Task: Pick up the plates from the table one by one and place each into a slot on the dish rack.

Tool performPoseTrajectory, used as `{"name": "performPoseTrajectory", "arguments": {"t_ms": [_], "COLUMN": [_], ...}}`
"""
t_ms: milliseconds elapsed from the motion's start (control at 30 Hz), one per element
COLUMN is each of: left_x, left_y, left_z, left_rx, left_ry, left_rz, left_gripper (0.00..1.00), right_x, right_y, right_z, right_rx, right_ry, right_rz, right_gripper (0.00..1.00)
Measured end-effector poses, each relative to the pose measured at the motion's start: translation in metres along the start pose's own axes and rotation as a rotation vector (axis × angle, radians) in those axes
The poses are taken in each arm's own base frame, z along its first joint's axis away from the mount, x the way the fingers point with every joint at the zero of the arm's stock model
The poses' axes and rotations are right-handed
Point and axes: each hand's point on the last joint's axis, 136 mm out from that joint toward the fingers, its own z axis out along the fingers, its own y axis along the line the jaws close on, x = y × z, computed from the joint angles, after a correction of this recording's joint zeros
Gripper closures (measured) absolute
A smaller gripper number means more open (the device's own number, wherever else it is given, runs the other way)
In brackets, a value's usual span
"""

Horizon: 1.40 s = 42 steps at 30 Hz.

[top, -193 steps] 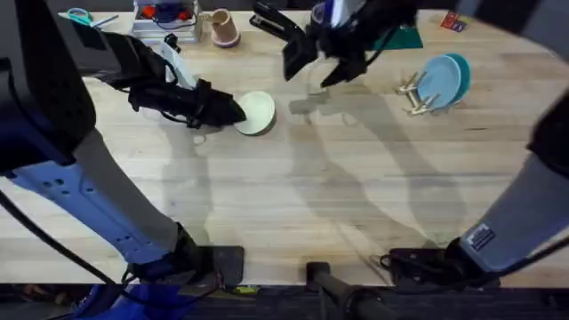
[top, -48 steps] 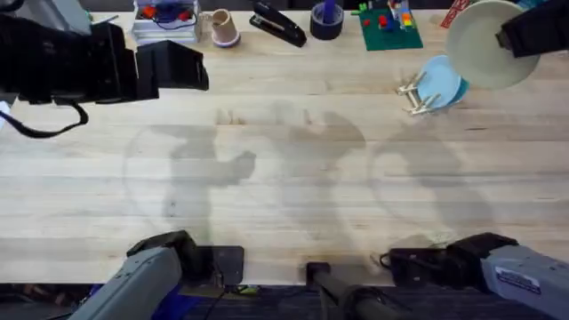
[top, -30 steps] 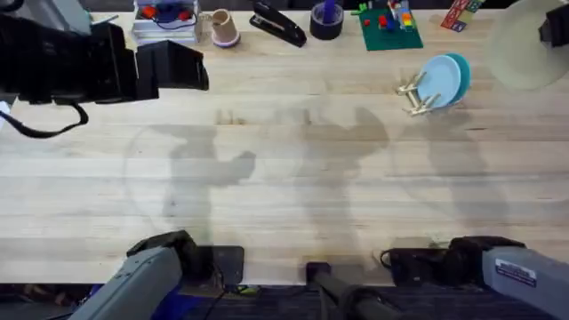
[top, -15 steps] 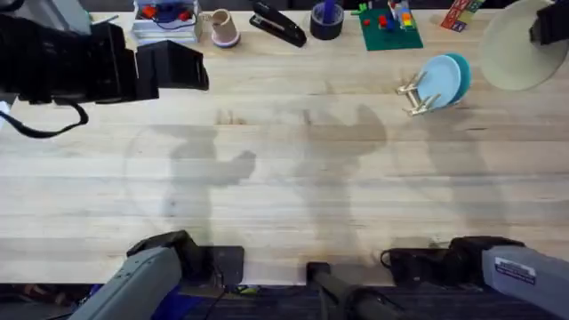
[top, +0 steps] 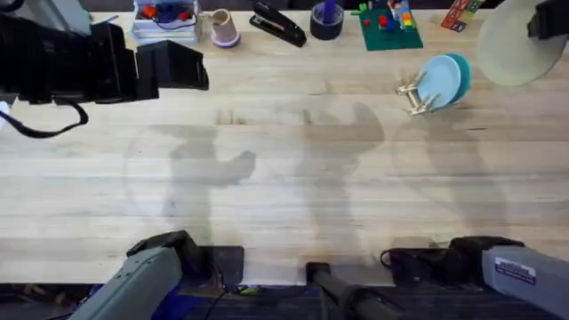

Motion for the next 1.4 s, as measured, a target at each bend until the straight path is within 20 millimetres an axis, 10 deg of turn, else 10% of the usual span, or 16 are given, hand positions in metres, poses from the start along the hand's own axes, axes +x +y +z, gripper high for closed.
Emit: {"name": "performPoseTrajectory", "arguments": {"t_ms": [1400], "left_x": [0.0], "left_y": [0.0], "left_z": [0.0], "left_rx": [0.0], "left_ry": [0.0], "left_rz": [0.0], "left_gripper": [0.035], "right_x": [-0.01], "right_y": [-0.019], "right_z": [0.046], "right_rx": [0.012], "right_ry": [0.064], "right_rz": [0.008], "right_gripper": [0.973]}}
